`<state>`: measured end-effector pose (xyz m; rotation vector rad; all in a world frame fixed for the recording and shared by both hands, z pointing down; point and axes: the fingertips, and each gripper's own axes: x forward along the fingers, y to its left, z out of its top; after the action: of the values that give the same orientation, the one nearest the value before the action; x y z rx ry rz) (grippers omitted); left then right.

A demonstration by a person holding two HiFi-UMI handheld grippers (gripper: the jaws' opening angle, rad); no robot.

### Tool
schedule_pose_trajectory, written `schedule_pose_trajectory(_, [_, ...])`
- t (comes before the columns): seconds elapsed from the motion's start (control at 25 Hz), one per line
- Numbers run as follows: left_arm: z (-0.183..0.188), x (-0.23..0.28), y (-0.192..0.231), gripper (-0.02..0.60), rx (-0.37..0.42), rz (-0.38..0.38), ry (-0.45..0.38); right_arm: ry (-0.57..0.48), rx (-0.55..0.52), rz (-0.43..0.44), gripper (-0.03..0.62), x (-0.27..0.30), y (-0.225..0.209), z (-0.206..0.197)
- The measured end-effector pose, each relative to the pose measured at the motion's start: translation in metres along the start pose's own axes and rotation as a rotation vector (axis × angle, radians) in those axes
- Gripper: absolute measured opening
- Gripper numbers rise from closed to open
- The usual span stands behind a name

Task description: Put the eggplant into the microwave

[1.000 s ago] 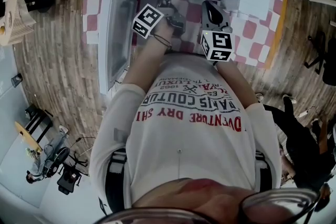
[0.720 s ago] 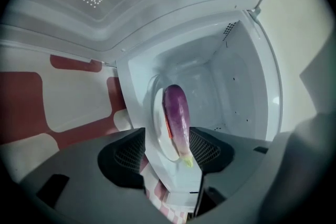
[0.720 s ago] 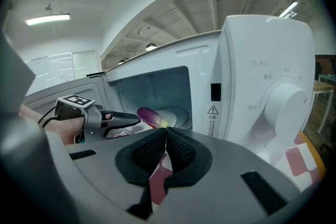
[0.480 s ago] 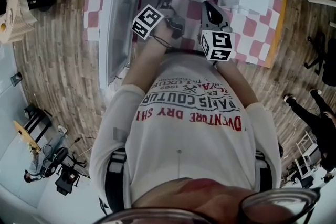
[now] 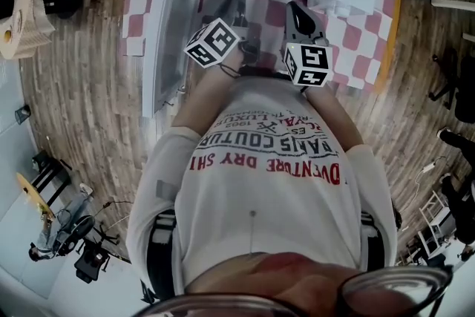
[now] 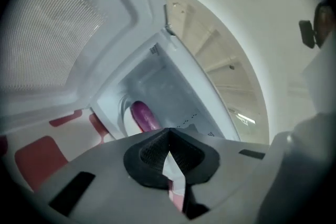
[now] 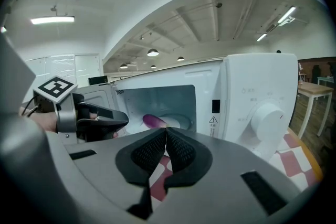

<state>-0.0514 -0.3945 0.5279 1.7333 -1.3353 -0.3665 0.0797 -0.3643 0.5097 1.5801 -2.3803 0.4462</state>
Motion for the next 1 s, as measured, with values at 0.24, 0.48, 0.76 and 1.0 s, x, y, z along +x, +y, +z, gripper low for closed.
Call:
schedule_pose_trajectory(0.24, [0.017,-0.026,-0.053,0.026,0.433,-0.119,-0.058,-0.058,-0.015,-0.007,0.026,-0.009,0.007,0.017])
schedule_pose_trajectory(0.48, [0.028,-0.044,-0.097,0.026,0.8,-0.183,-0.12,-0.135,-0.038,-0.019,0.025,-0.017,0.016,0.039])
schedule_pose_trajectory(0.76, [0.037,-0.053,-0.113,0.026,0.888,-0.24,-0.174,-0.165,-0.062,-0.022,0.025,-0.016,0.026,0.048])
schedule_pose_trajectory(1.0, [0.035,-0.049,-0.106,0.026,0.926,-0.23,-0.151,-0.156,-0.084,-0.026,0.025,-0.012,0.031,0.046])
